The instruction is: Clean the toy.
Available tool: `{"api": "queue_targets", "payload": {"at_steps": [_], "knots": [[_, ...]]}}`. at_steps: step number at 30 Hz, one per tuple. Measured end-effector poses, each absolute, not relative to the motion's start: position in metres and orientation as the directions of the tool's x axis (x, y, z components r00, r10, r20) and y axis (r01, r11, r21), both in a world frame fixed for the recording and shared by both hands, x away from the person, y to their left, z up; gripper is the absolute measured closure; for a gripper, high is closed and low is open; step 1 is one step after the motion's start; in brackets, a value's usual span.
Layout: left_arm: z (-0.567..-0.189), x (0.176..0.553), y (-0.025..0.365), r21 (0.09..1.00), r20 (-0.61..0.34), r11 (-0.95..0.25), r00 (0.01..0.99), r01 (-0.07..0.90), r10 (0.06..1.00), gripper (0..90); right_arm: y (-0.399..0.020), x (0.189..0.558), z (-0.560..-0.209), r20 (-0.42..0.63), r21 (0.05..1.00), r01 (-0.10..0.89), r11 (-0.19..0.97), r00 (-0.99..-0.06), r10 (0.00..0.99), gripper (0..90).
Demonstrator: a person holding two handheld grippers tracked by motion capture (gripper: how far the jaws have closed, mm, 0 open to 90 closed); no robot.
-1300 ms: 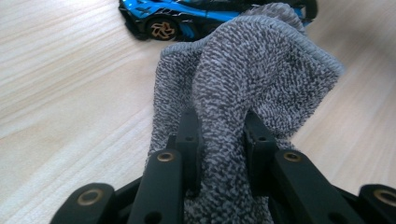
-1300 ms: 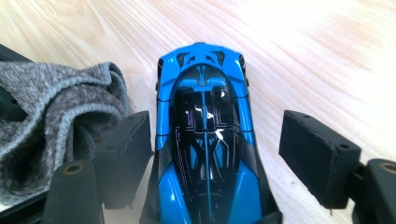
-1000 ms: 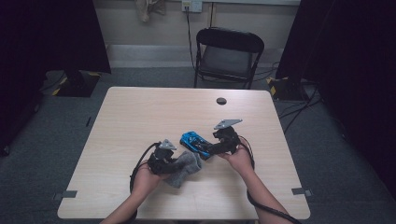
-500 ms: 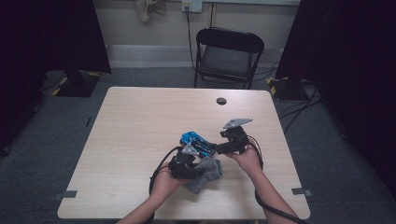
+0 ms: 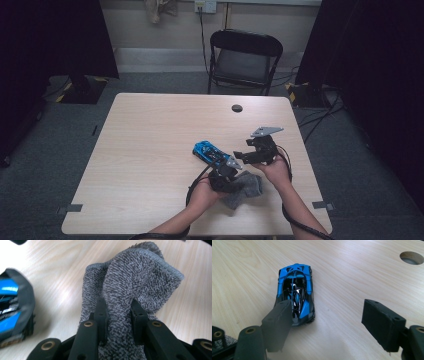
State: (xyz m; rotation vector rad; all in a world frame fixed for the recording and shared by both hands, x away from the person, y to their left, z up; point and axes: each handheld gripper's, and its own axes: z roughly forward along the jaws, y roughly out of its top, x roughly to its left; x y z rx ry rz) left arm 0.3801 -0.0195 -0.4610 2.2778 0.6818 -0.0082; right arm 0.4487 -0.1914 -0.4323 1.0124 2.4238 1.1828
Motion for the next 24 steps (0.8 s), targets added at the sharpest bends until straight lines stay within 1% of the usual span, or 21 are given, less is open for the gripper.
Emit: {"api": "queue_targets", "payload": {"at_steps": [3, 4, 9, 15, 19, 24], "knots": [[-0.463, 0.382, -0.019, 0.671, -0.219, -0.563, 0.855, 0.482, 0.47, 52.9, -0.196, 0.448, -0.433, 0.065, 0.77, 0.474, 0.427, -0.724, 0.687, 24.2], [-0.463, 0.382, -0.018, 0.678, -0.224, -0.557, 0.856, 0.48, 0.465, 49.4, -0.197, 0.447, -0.433, 0.062, 0.769, 0.472, 0.431, -0.726, 0.685, 24.2], [-0.454, 0.378, -0.007, 0.711, -0.21, -0.54, 0.869, 0.451, 0.449, 39.3, -0.204, 0.444, -0.436, 0.063, 0.767, 0.471, 0.436, -0.731, 0.679, 24.2], [-0.442, 0.377, 0.017, 0.725, -0.189, -0.527, 0.863, 0.444, 0.468, 37.6, -0.206, 0.437, -0.434, 0.063, 0.769, 0.458, 0.446, -0.748, 0.66, 24.4], [-0.443, 0.374, 0.034, 0.718, -0.191, -0.521, 0.85, 0.461, 0.49, 36.4, -0.202, 0.432, -0.432, 0.053, 0.768, 0.441, 0.465, -0.767, 0.64, 24.5], [-0.449, 0.362, 0.046, 0.716, -0.191, -0.522, 0.849, 0.464, 0.492, 34.4, -0.198, 0.43, -0.431, 0.047, 0.767, 0.43, 0.476, -0.777, 0.627, 24.3]]}}
